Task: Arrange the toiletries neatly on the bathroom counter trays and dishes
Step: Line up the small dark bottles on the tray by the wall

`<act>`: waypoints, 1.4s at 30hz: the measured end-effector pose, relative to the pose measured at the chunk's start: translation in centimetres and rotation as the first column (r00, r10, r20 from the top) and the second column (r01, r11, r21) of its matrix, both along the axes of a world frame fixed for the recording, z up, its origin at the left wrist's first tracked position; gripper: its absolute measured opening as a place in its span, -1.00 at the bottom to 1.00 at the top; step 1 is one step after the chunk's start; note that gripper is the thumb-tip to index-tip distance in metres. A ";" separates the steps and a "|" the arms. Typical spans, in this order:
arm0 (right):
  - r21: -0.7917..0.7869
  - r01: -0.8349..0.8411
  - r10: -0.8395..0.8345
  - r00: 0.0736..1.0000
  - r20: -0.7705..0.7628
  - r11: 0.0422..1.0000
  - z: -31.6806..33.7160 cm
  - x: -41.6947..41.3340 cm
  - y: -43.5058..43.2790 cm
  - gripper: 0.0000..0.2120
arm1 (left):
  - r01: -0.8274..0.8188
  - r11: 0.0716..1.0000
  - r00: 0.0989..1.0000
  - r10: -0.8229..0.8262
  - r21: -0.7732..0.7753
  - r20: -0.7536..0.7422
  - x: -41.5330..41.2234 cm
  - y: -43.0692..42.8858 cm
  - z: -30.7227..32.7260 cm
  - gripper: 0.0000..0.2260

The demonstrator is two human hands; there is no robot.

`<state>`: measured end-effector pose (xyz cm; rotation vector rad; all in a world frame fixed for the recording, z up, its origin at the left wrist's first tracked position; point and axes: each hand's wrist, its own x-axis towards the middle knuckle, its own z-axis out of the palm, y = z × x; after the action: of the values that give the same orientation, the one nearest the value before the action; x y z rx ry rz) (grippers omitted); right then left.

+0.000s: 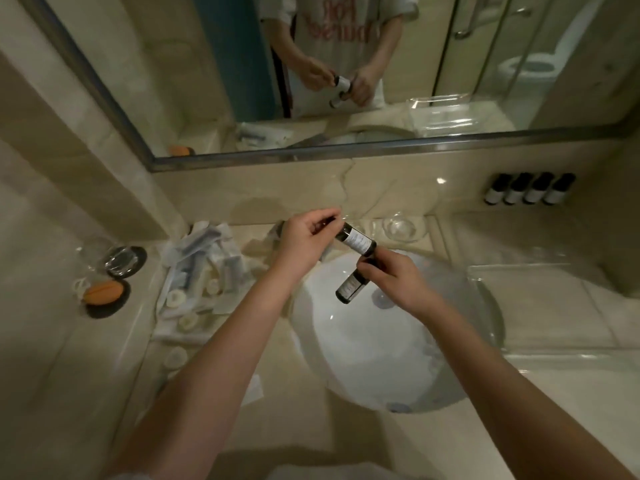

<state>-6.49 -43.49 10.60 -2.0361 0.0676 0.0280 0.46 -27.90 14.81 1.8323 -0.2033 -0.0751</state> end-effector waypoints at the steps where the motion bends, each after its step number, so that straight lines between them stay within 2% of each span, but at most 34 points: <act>1: -0.016 0.027 -0.027 1.000 0.005 1.000 0.0 0.0 -1.5 -0.91 | 0.029 1.000 1.000 -0.029 -0.002 -0.006 0.4 -1.5 -0.1 -0.76; 6: -0.048 0.170 -0.170 0.985 -0.011 0.984 -0.5 -0.3 -9.4 -0.91 | 0.103 0.994 0.995 -0.103 0.020 -0.006 2.1 -9.0 -0.4 -0.80; 11: -0.129 0.343 -0.344 0.939 0.017 0.930 -1.5 0.1 -16.8 -0.92 | 0.126 0.990 0.992 -0.124 0.070 -0.023 3.9 -15.4 -1.7 -0.82; 17: -0.165 0.476 -0.486 0.873 -0.024 0.864 -2.7 3.1 -23.6 -0.81 | 0.164 0.974 0.986 -0.159 0.158 -0.045 5.7 -20.8 -3.4 -0.82; 24: -0.391 0.414 -0.460 0.888 -0.027 0.822 -3.9 7.2 -27.0 -0.84 | 0.165 0.953 0.986 -0.153 0.256 -0.063 8.0 -23.1 -5.1 -0.80; 28: -0.527 0.328 -0.385 0.923 0.002 0.784 -4.9 7.7 -27.1 -0.76 | 0.181 0.942 0.983 -0.171 0.281 -0.060 8.5 -23.5 -5.1 -0.80; 32: -0.620 0.254 -0.364 0.930 -0.054 0.742 -4.1 8.0 -27.8 -0.68 | 0.192 0.937 0.981 -0.187 0.290 -0.048 8.5 -23.8 -4.9 -0.80; 34: -0.609 0.233 -0.343 0.937 -0.069 0.759 -3.5 7.8 -28.3 -0.62 | 0.196 0.931 0.981 -0.190 0.309 -0.050 8.5 -24.1 -4.8 -0.79; 36: -0.520 0.212 -0.288 0.955 -0.070 0.828 -2.8 7.4 -28.9 -0.62 | 0.223 0.913 0.975 -0.216 0.342 -0.060 8.5 -24.5 -4.7 -0.78; 39: -0.500 0.084 -0.143 0.986 -0.082 0.862 -2.3 7.4 -29.5 -0.66 | 0.334 0.820 0.934 -0.354 0.465 -0.047 8.3 -25.6 -4.6 -0.76; 42: -0.553 0.033 -0.100 0.991 -0.092 0.833 -2.3 8.0 -29.8 -0.70 | 0.434 0.621 0.837 -0.545 0.652 -0.038 8.4 -27.2 -4.7 -0.74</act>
<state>1.52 -73.29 8.35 -2.6114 0.2462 0.0945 8.87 -55.12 10.09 2.4222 -0.9041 -0.4314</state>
